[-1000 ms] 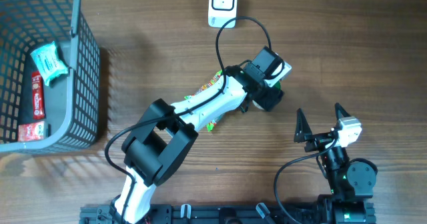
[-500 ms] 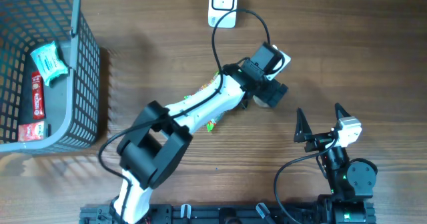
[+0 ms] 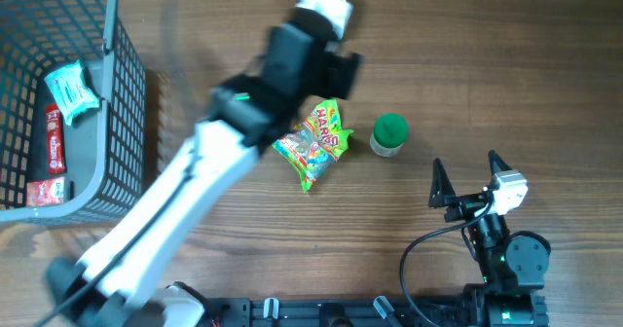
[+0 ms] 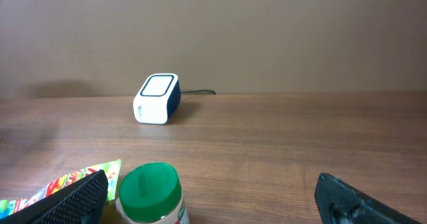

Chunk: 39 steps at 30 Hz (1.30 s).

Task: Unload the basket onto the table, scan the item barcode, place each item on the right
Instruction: 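Carry the jar with the left gripper and set it beside the candy, then grasp the mint toilet tissue pack in the basket with the left gripper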

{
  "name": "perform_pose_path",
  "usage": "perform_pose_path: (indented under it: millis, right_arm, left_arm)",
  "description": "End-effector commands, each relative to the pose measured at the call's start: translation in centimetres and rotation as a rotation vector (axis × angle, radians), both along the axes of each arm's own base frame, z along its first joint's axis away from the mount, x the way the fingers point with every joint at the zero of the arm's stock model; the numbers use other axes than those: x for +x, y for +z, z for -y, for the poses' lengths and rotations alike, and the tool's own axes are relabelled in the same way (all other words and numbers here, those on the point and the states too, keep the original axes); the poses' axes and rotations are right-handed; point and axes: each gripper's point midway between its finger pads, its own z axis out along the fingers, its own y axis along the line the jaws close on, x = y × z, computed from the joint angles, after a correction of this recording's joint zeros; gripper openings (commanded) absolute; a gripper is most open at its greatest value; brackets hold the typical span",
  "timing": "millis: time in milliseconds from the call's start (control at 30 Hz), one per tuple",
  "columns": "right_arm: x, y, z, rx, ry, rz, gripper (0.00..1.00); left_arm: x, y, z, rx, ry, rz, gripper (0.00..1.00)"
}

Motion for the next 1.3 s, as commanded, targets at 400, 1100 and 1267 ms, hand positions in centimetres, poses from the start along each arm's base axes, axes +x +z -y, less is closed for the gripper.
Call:
perform_pose_path:
  millis: [400, 1100, 1267]
  right_arm:
    - [0.0, 0.0, 0.0, -0.008, -0.005, 0.002, 1.0]
    - [0.0, 0.0, 0.0, -0.009, -0.005, 0.002, 1.0]
    - [0.0, 0.0, 0.0, -0.009, -0.005, 0.001, 1.0]
  left_arm:
    - [-8.0, 8.8, -38.8, -0.32, 1.266, 0.242, 1.0]
    - [4.4, -21.3, -48.3, -0.035, 1.055, -0.391, 1.0]
    - [6.8, -24.0, -47.6, -0.112, 0.987, -0.368, 1.0]
